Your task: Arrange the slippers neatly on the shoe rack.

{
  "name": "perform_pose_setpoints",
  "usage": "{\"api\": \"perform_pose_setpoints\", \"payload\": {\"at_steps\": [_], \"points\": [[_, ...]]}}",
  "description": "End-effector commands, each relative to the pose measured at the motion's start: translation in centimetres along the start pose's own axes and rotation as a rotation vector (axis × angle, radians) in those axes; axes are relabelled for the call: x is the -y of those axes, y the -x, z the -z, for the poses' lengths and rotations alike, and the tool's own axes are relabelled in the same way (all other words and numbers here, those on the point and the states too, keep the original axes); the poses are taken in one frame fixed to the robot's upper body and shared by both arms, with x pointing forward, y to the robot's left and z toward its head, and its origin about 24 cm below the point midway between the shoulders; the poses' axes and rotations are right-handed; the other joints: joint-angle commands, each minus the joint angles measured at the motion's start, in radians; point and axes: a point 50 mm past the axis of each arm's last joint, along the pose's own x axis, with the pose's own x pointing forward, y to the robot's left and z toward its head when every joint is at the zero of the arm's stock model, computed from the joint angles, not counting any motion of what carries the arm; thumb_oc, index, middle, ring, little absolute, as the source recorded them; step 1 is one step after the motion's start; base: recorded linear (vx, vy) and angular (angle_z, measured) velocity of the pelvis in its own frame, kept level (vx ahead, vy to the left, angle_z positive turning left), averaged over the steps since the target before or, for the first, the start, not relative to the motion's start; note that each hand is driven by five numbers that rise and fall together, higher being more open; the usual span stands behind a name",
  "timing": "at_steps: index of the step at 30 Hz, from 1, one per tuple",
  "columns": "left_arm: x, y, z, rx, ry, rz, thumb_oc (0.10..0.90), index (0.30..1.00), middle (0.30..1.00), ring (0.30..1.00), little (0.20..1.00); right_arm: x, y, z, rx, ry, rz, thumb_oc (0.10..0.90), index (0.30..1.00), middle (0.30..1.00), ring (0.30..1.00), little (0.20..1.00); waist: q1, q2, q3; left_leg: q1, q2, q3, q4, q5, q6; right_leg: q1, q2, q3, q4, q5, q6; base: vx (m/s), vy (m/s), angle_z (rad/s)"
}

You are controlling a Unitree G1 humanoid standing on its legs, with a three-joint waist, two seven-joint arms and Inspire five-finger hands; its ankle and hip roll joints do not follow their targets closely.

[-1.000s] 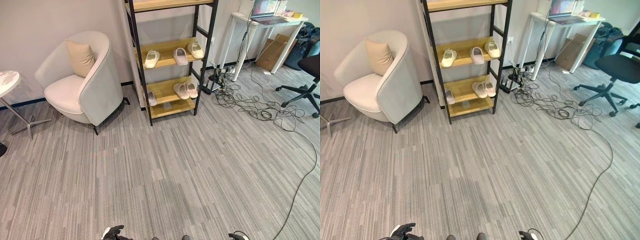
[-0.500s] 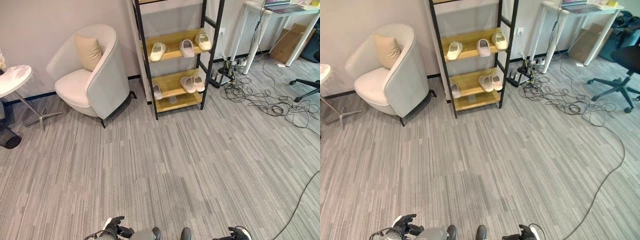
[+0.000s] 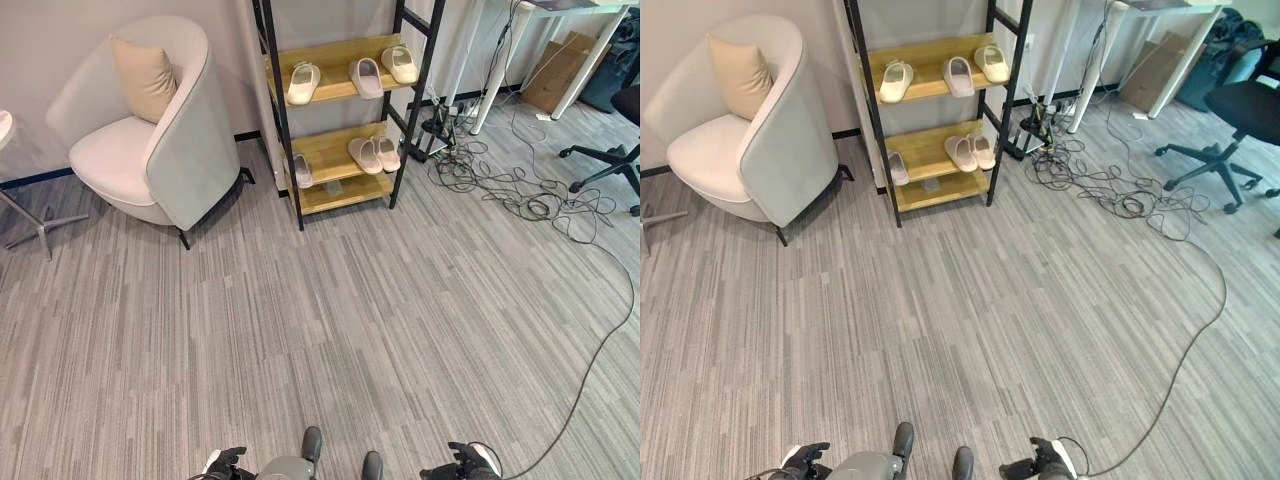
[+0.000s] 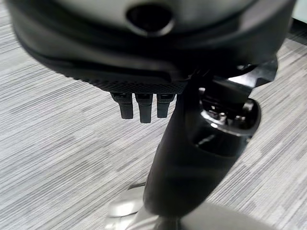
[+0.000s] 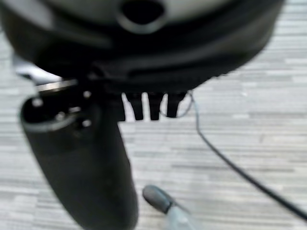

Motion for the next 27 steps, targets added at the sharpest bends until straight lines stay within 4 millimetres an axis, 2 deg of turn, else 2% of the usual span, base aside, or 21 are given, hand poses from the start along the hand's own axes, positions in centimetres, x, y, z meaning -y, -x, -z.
{"api": "perform_pose_setpoints", "payload": {"at_steps": [1, 2, 3, 4, 6, 8, 9, 10, 12, 13, 14, 15, 17, 19, 20, 21, 23, 24, 25, 26, 27], "points": [[-1.4, -0.3, -1.4, 0.05, -0.025, -0.027, 0.8, 0.9, 0.9, 0.9, 0.9, 1.3, -0.2, -1.4, 0.065, 0.033, 0.031, 0.8, 0.9, 0.9, 0.9, 0.9, 0.017, -0.049, -0.025, -0.114, -0.054, -0.043, 0.126, -0.051, 0.018, 0.048, -0.001, -0.042, 0.263, -0.025, 0.125, 0.13, 0.135, -0.3], [-1.5, -0.4, -1.8, 0.061, -0.027, -0.034, 0.8, 0.9, 0.9, 0.9, 0.9, 1.5, -0.3, -2.2, 0.087, 0.026, 0.037, 0.8, 0.9, 0.9, 0.9, 0.9, 0.004, -0.046, -0.001, -0.086, -0.055, -0.041, 0.13, -0.069, 0.033, 0.005, -0.022, -0.051, 0.377, 0.047, 0.161, 0.11, 0.132, -0.36], [-1.7, -0.4, -2.0, 0.064, -0.025, -0.039, 0.8, 0.9, 0.9, 0.9, 0.9, 1.5, -0.3, -2.4, 0.093, 0.022, 0.039, 0.8, 0.9, 0.9, 0.9, 0.9, -0.003, -0.027, 0.0, -0.073, -0.041, -0.043, 0.126, -0.074, 0.037, -0.033, -0.027, -0.069, 0.444, 0.07, 0.168, 0.16, 0.155, -0.35], [-1.8, -0.4, -2.1, 0.066, -0.02, -0.043, 0.8, 0.9, 0.9, 0.9, 0.9, 1.5, -0.3, -2.5, 0.097, 0.017, 0.039, 0.8, 0.9, 0.9, 0.9, 0.9, -0.016, -0.01, 0.004, -0.042, -0.03, -0.047, 0.113, -0.084, 0.043, -0.082, -0.045, -0.089, 0.514, 0.066, 0.162, 0.2, 0.146, -0.22], [-1.8, -0.4, -2.0, 0.064, -0.016, -0.045, 0.8, 0.9, 0.9, 0.9, 0.9, 1.5, -0.3, -2.5, 0.097, 0.012, 0.04, 0.8, 0.9, 0.9, 0.9, 0.9, -0.034, 0.009, 0.008, 0.013, -0.022, -0.059, 0.094, -0.107, 0.049, -0.14, -0.084, -0.135, 0.518, 0.052, 0.138, 0.27, 0.091, 0.03], [-1.8, -0.4, -1.9, 0.058, -0.021, -0.042, 0.8, 0.9, 0.9, 0.9, 0.9, 1.4, -0.3, -2.5, 0.094, 0.009, 0.037, 0.8, 0.9, 0.9, 0.9, 0.9, -0.047, 0.01, 0.005, 0.065, -0.02, -0.071, 0.066, -0.136, 0.044, -0.161, -0.102, -0.159, 0.394, 0.022, 0.114, 0.41, -0.036, -0.05], [-1.7, -0.4, -1.7, 0.052, -0.03, -0.038, 0.8, 0.9, 0.9, 0.9, 0.9, 1.3, -0.3, -2.8, 0.106, 0.005, 0.032, 0.8, 0.9, 0.9, 0.9, 0.9, -0.071, 0.0, 0.005, 0.109, -0.027, -0.094, 0.039, -0.154, 0.036, -0.203, -0.089, -0.133, 0.252, 0.036, 0.106, 0.38, -0.067, -0.02], [-1.7, -0.4, -1.7, 0.052, -0.03, -0.037, 0.8, 0.9, 0.9, 0.9, 0.9, 1.3, -0.3, -2.8, 0.105, 0.006, 0.032, 0.8, 0.9, 0.9, 0.9, 0.9, -0.072, 0.003, 0.007, 0.116, -0.024, -0.095, 0.037, -0.156, 0.035, -0.196, -0.086, -0.135, 0.249, 0.035, 0.106, 0.39, -0.082, 0.1], [-1.6, -0.4, -1.8, 0.054, -0.04, -0.037, 0.8, 0.9, 0.9, 0.9, 0.9, 1.4, -0.3, -3.1, 0.114, -0.004, 0.033, 0.8, 0.9, 0.9, 0.9, 0.9, -0.098, -0.012, 0.007, 0.147, -0.039, -0.134, 0.02, -0.174, 0.024, -0.235, -0.068, -0.054, 0.079, 0.086, 0.118, 0.35, -0.1, 0.22], [-1.6, -0.4, -1.8, 0.053, -0.049, -0.039, 0.8, 0.9, 0.9, 0.9, 0.9, 1.6, -0.3, -3.1, 0.112, -0.004, 0.035, 0.8, 0.9, 0.9, 0.9, 0.9, -0.113, -0.008, 0.008, 0.171, -0.032, -0.149, 0.007, -0.183, 0.017, -0.258, -0.066, -0.014, 0.023, 0.116, 0.127, 0.69, -0.218, 0.38], [-1.2, -0.3, -1.4, 0.041, -0.058, -0.033, 0.8, 0.9, 0.9, 0.9, 0.9, 1.5, -0.3, -2.2, 0.084, -0.004, 0.036, 0.8, 0.9, 0.9, 0.9, 0.9, -0.129, -0.011, -0.014, 0.222, -0.022, -0.172, 0.003, -0.227, 0.002, -0.235, -0.062, 0.003, -0.029, 0.146, 0.127, 0.55, -0.168, 0.6], [-1.2, -0.3, -1.4, 0.041, -0.058, -0.033, 0.8, 0.9, 0.9, 0.9, 0.9, 1.5, -0.3, -2.2, 0.084, -0.003, 0.036, 0.8, 0.9, 0.9, 0.9, 0.9, -0.129, -0.009, -0.013, 0.223, -0.021, -0.173, 0.003, -0.228, 0.002, -0.233, -0.061, 0.002, -0.03, 0.146, 0.126, 0.66, -0.266, 0.78], [-0.8, -0.3, -1.2, 0.032, -0.046, -0.023, 0.8, 0.9, 0.9, 0.9, 0.9, 1.1, -0.2, -1.2, 0.057, -0.011, 0.028, 0.8, 0.9, 0.9, 0.9, 0.9, -0.134, 0.002, -0.04, 0.2, 0.023, -0.179, 0.118, -0.166, -0.052, -0.192, -0.035, -0.03, -0.023, 0.137, 0.092, 0.43, -0.243, 0.89], [-0.6, -0.3, -1.6, 0.047, -0.043, -0.015, 0.8, 0.9, 0.9, 0.9, 0.9, 1.4, -0.2, -1.3, 0.063, -0.024, 0.037, 0.8, 0.9, 0.9, 0.9, 0.9, -0.128, -0.008, -0.025, 0.089, 0.044, -0.123, 0.354, -0.079, -0.088, -0.126, -0.04, -0.057, -0.05, 0.11, 0.069, 0.2, -0.169, 0.79], [-0.6, -0.3, -1.6, 0.048, -0.043, -0.015, 0.8, 0.9, 0.9, 0.9, 0.9, 1.4, -0.2, -1.3, 0.063, -0.025, 0.037, 0.8, 0.9, 0.9, 0.9, 0.9, -0.129, -0.006, -0.026, 0.083, 0.045, -0.124, 0.365, -0.085, -0.089, -0.127, -0.038, -0.059, -0.051, 0.111, 0.069, 0.11, -0.159, 0.42], [-0.6, -0.4, -2.1, 0.065, -0.035, -0.015, 0.8, 0.9, 0.9, 0.9, 0.9, 1.6, -0.2, -1.6, 0.071, -0.035, 0.043, 0.8, 0.9, 0.9, 0.9, 0.9, -0.12, -0.017, -0.007, 0.018, 0.06, -0.096, 0.494, -0.042, -0.092, -0.094, -0.037, -0.061, -0.056, 0.1, 0.047, 0.11, -0.159, 0.06], [-0.8, -0.4, -3.1, 0.095, -0.017, -0.023, 0.8, 0.9, 0.9, 0.9, 0.9, 2.0, -0.3, -1.7, 0.071, -0.047, 0.06, 0.8, 0.9, 0.9, 0.9, 0.9, -0.1, -0.034, 0.022, -0.065, 0.108, -0.019, 0.666, -0.019, -0.083, -0.043, -0.041, -0.081, -0.064, 0.072, 0.018, 0.23, -0.254, -0.13], [-1.0, -0.5, -3.6, 0.114, -0.011, -0.032, 0.8, 0.9, 0.9, 0.9, 0.9, 2.3, -0.3, -1.5, 0.056, -0.058, 0.071, 0.8, 0.9, 0.9, 0.9, 0.9, -0.082, -0.05, 0.034, -0.139, 0.135, 0.043, 0.7, -0.038, -0.073, 0.004, -0.042, -0.097, -0.075, 0.041, 0.006, 0.23, -0.197, -0.05], [-1.0, -0.5, -3.6, 0.114, -0.012, -0.031, 0.8, 0.9, 0.9, 0.9, 0.9, 2.3, -0.3, -1.4, 0.055, -0.058, 0.072, 0.8, 0.9, 0.9, 0.9, 0.9, -0.081, -0.046, 0.037, -0.138, 0.139, 0.042, 0.707, -0.044, -0.073, 0.007, -0.038, -0.097, -0.075, 0.04, 0.006, 0.37, -0.137, 0.11], [-0.9, -0.5, -3.6, 0.109, -0.001, -0.032, 0.8, 0.9, 0.9, 0.9, 0.9, 2.2, -0.3, -1.5, 0.055, -0.075, 0.07, 0.8, 0.9, 0.9, 0.9, 0.9, -0.067, -0.049, 0.034, -0.191, 0.12, 0.067, 0.643, -0.066, -0.072, 0.046, -0.028, -0.102, -0.096, 0.021, 0.013, 0.32, -0.007, 0.19], [-0.8, -0.5, -3.5, 0.104, 0.003, -0.03, 0.8, 0.9, 0.9, 0.9, 0.9, 2.2, -0.3, -1.3, 0.053, -0.078, 0.072, 0.8, 0.9, 0.9, 0.9, 0.9, -0.059, -0.046, 0.035, -0.2, 0.107, 0.079, 0.562, -0.084, -0.065, 0.064, -0.021, -0.108, -0.106, 0.009, 0.019, 0.31, -0.013, 0.19]]}}
